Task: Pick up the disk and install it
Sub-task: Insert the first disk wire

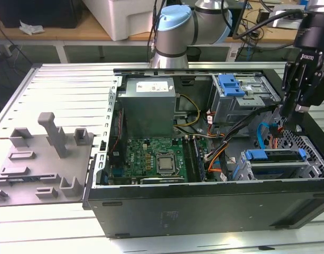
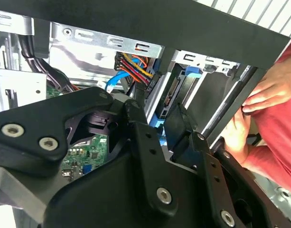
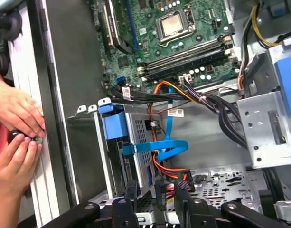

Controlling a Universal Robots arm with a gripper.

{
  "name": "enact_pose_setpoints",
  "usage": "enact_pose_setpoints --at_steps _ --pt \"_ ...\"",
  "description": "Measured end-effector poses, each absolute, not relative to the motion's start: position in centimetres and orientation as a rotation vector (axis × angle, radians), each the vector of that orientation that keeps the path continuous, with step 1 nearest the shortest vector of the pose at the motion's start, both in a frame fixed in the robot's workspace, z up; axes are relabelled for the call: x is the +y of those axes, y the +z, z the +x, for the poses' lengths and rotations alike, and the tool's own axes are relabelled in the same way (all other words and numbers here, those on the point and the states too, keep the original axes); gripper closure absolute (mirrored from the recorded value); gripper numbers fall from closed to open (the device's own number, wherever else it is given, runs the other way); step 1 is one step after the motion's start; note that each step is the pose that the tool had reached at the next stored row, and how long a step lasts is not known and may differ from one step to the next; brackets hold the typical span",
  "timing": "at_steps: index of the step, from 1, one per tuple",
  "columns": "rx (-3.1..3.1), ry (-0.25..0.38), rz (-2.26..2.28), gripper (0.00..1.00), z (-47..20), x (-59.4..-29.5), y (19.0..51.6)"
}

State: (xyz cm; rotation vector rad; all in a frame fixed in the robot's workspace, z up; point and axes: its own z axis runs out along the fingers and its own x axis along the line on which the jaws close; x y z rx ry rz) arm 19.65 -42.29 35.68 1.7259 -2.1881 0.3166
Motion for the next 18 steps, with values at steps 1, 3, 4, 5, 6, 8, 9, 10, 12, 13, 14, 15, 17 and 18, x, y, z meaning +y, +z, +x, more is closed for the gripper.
enact_pose_setpoints --at_steps 1,3,4,5,6,8,9,10,12,13,14,15,17,18 --pt "-2.181 0.318 1.732 0.56 19.68 -42.29 35.62" --pt "-2.16 0.324 1.76 0.56 19.77 -42.28 35.47" --pt "-2.151 0.327 1.772 0.56 19.82 -42.28 35.41" --pt "-2.145 0.329 1.779 0.56 19.84 -42.28 35.36" --pt "-2.142 0.33 1.782 0.56 19.87 -42.28 35.3" --pt "-2.141 0.33 1.781 0.56 19.87 -42.29 35.21" --pt "-2.142 0.33 1.78 0.56 19.87 -42.29 35.17" --pt "-2.145 0.329 1.776 0.56 19.87 -42.28 35.12" --pt "-2.152 0.327 1.767 0.56 19.88 -42.28 35.02" --pt "-2.154 0.326 1.764 0.56 19.88 -42.28 34.98" --pt "-2.156 0.326 1.762 0.56 19.88 -42.28 34.95" --pt "-2.157 0.325 1.76 0.56 19.89 -42.28 34.91" --pt "-2.159 0.324 1.756 0.56 19.9 -42.28 34.81" --pt "-2.161 0.324 1.754 0.56 19.91 -42.28 34.74"
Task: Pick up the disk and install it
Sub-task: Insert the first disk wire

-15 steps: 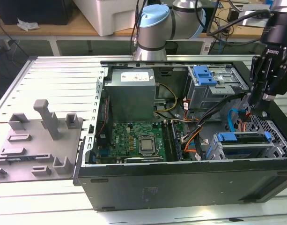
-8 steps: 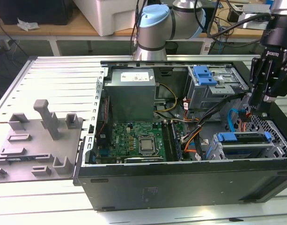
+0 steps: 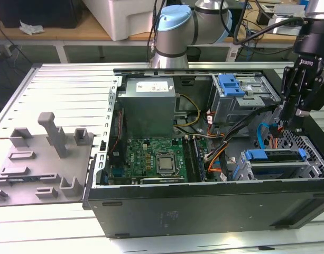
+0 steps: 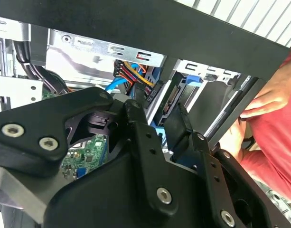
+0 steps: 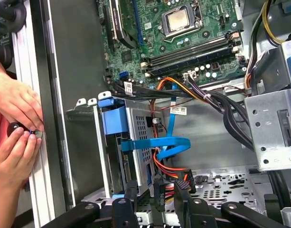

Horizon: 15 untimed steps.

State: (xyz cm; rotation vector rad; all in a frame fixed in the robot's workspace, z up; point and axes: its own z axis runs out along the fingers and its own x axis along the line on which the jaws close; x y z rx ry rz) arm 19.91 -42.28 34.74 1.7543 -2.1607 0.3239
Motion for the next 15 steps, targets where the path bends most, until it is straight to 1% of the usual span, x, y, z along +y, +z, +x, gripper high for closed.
enact_pose_setpoints --at_steps 4,5,13,14,15 --pt "-2.163 0.322 1.749 0.57 20.0 -42.29 34.53" --pt "-2.164 0.322 1.749 0.65 20.01 -42.28 34.49" --pt "-2.168 0.319 1.742 0.66 20.19 -42.28 34.09" --pt "-2.168 0.319 1.741 0.74 20.22 -42.28 34.04" --pt "-2.168 0.318 1.741 0.74 20.23 -42.28 34.01"
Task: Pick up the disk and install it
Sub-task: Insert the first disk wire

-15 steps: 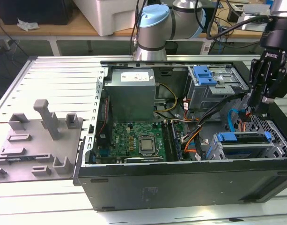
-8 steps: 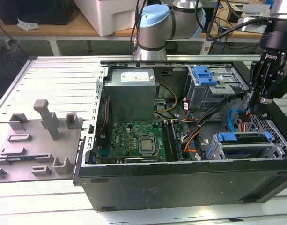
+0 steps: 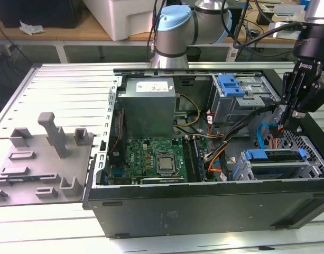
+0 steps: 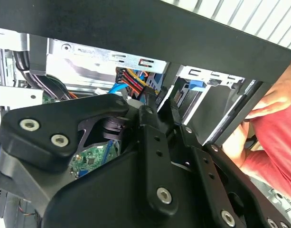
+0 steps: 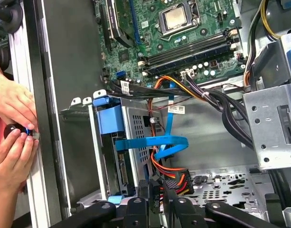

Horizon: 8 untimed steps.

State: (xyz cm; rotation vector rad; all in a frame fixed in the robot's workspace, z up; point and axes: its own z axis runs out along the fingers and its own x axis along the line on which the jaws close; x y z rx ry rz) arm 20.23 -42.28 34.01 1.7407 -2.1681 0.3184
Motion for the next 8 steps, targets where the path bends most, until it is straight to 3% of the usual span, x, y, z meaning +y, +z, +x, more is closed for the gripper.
enact_pose_setpoints --at_steps 8 --pt "-2.169 0.318 1.739 0.74 20.31 -42.28 33.87"
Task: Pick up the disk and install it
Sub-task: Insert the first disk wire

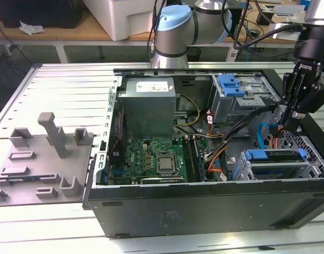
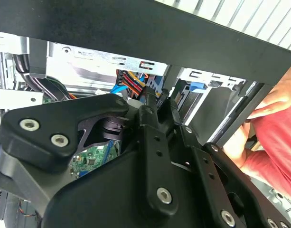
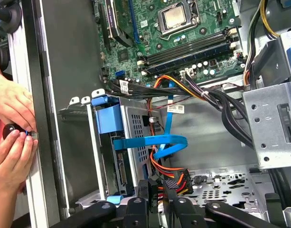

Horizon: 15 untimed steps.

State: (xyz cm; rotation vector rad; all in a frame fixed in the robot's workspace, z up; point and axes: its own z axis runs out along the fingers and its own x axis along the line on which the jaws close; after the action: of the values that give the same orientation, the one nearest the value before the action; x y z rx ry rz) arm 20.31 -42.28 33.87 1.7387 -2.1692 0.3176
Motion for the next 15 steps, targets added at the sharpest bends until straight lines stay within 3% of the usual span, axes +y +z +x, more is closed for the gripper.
enact_pose_setpoints --at_steps 5,7,15 --pt "-2.169 0.318 1.738 0.75 20.3 -42.27 33.88" --pt "-2.169 0.318 1.739 0.82 20.31 -42.27 33.87" --pt "-2.168 0.32 1.738 0.82 20.31 -42.22 34.04"
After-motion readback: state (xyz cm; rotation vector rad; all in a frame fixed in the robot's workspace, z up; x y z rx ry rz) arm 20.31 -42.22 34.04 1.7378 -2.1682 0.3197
